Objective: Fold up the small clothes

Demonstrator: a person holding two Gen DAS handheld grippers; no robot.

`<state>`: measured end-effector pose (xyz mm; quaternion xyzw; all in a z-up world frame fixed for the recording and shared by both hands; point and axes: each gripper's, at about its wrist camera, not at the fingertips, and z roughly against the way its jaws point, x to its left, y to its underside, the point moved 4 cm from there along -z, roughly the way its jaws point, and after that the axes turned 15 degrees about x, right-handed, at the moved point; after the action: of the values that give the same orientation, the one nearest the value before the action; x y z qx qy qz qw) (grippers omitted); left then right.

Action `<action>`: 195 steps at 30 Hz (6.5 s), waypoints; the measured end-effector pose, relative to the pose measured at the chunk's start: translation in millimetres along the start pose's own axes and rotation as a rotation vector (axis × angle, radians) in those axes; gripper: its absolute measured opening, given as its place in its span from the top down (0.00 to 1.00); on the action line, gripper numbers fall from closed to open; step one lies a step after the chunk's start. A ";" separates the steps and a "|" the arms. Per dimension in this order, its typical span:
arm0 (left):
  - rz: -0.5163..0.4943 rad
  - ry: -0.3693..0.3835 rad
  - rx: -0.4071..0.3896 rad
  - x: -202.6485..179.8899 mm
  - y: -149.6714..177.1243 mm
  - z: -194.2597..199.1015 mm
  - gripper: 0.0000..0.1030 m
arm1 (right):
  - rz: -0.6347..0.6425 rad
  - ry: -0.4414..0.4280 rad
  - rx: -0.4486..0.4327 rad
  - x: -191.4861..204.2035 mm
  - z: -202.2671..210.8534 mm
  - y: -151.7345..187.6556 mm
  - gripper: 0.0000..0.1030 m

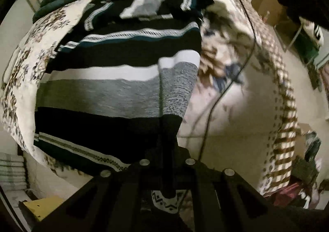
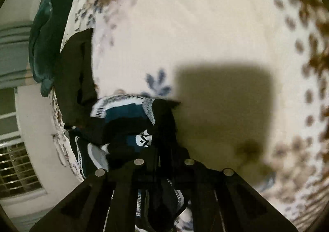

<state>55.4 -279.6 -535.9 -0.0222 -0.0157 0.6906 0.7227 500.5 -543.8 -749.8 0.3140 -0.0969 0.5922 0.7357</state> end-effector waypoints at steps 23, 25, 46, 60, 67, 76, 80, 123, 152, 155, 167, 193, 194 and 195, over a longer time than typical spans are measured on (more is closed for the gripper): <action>0.452 0.334 -0.046 334.9 1.3 3.1 0.97 | 0.236 0.416 -0.058 411.4 -121.6 49.0 0.92; 0.483 0.348 -0.038 362.0 3.1 -9.3 0.97 | 0.245 0.458 -0.057 434.2 -150.3 43.6 0.92; 0.578 0.435 0.158 479.0 57.9 -80.0 0.58 | 0.339 0.479 0.114 409.0 -228.0 124.4 0.38; 0.344 0.261 0.215 418.1 21.9 -120.0 0.89 | -0.029 0.216 0.364 148.7 -370.4 414.5 0.37; 0.329 0.204 0.165 415.5 38.0 -91.5 0.94 | 0.056 0.220 0.292 154.4 -365.3 454.4 0.95; 0.280 0.209 0.236 415.9 16.9 -52.8 0.85 | 0.036 0.149 0.297 148.5 -328.3 457.6 0.69; 0.244 0.242 0.114 425.1 -35.5 -9.0 0.55 | 0.013 0.063 0.180 157.2 -260.9 423.2 0.42; -0.014 0.477 0.041 387.7 -320.5 -49.3 0.47 | -0.070 -0.020 -0.088 233.3 -180.4 196.5 0.33; 0.107 0.400 0.305 404.4 -45.3 -94.2 0.47 | -0.167 -0.032 0.206 138.9 -353.5 462.1 0.33; 0.099 0.396 0.343 393.0 -28.9 -112.3 0.47 | -0.164 -0.047 0.227 129.5 -379.0 478.0 0.33; 0.003 0.248 0.213 347.3 -19.1 -95.1 0.89 | -0.080 0.089 0.148 187.1 -410.8 481.1 0.90; 0.198 0.774 0.169 367.4 -106.7 32.3 0.90 | -0.123 -0.449 0.087 228.7 -254.5 451.4 0.92; 0.200 0.783 0.158 363.2 -118.6 33.4 0.90 | -0.118 -0.467 0.058 236.1 -241.1 434.7 0.92; 0.205 0.801 0.133 360.2 -143.0 37.1 0.90 | -0.120 -0.473 0.038 237.6 -231.3 423.0 0.92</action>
<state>212.5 74.2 -494.1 -0.2439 0.3133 0.6952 0.5993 119.6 -174.9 -662.0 0.4629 -0.2366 0.4591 0.7204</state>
